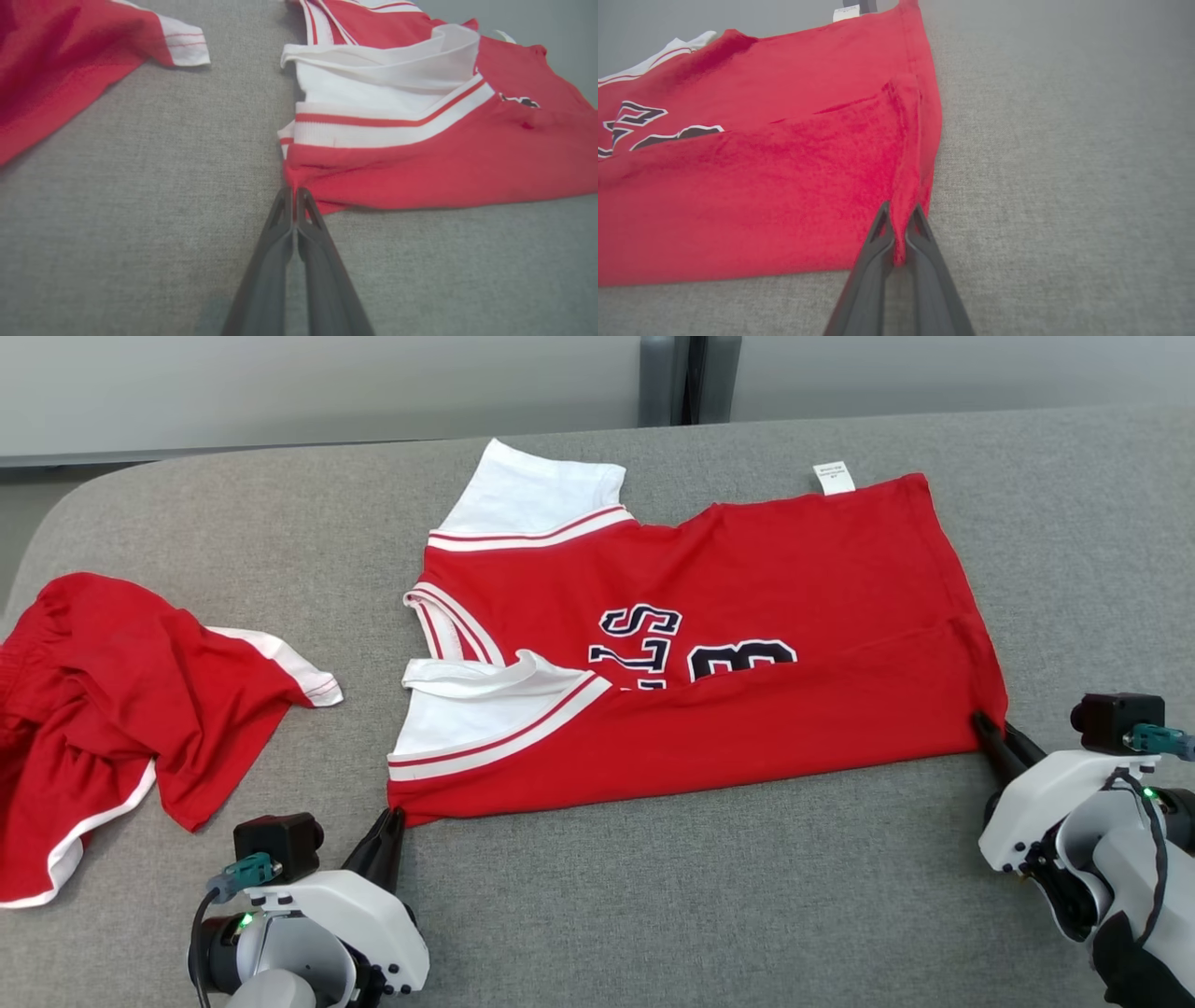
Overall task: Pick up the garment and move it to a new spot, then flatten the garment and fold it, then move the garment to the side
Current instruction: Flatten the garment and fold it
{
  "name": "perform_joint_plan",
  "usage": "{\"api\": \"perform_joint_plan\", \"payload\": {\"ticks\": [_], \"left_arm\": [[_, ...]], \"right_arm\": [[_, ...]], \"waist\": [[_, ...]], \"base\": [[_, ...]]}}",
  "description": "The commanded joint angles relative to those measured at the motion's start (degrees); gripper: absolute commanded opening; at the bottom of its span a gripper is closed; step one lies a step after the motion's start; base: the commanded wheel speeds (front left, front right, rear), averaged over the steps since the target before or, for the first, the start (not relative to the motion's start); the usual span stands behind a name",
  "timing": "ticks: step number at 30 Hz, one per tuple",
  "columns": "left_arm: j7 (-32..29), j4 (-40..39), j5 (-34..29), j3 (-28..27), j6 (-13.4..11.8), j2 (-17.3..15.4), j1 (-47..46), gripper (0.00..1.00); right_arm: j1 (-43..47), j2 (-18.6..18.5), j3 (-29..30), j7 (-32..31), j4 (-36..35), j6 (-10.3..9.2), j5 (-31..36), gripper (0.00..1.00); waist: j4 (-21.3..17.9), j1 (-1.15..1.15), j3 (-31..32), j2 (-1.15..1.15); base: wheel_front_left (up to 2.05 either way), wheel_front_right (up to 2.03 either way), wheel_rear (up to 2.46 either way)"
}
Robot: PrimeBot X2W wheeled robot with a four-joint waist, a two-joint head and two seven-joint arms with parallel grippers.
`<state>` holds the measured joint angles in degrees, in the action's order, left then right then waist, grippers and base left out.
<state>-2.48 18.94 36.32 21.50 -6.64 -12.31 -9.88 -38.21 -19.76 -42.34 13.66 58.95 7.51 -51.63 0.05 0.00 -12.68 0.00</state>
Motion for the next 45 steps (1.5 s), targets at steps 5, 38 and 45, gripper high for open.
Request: {"api": "perform_joint_plan", "payload": {"ticks": [5,38,45], "left_arm": [[0.5,-0.6,0.4,0.0,-0.1,-1.0,1.6,0.0],[-8.4,-18.8,5.1,2.1,-6.7,-2.7,20.6,0.33],[-3.4,-18.4,3.2,0.2,-8.3,-2.3,19.1,1.0]], "right_arm": [[3.1,-2.0,0.0,1.3,-0.7,-0.03,-1.1,0.0],[24.1,-11.4,2.7,-0.8,-16.2,-0.03,-5.7,1.0],[24.7,-12.3,8.4,1.1,-15.9,-0.03,-2.2,1.0]], "waist": [[-0.1,0.0,1.8,0.0],[0.8,0.0,9.0,0.0],[0.6,0.0,10.4,0.0]], "base": [[0.0,0.0,0.0],[0.0,0.0,0.0],[0.0,0.0,0.0]]}}
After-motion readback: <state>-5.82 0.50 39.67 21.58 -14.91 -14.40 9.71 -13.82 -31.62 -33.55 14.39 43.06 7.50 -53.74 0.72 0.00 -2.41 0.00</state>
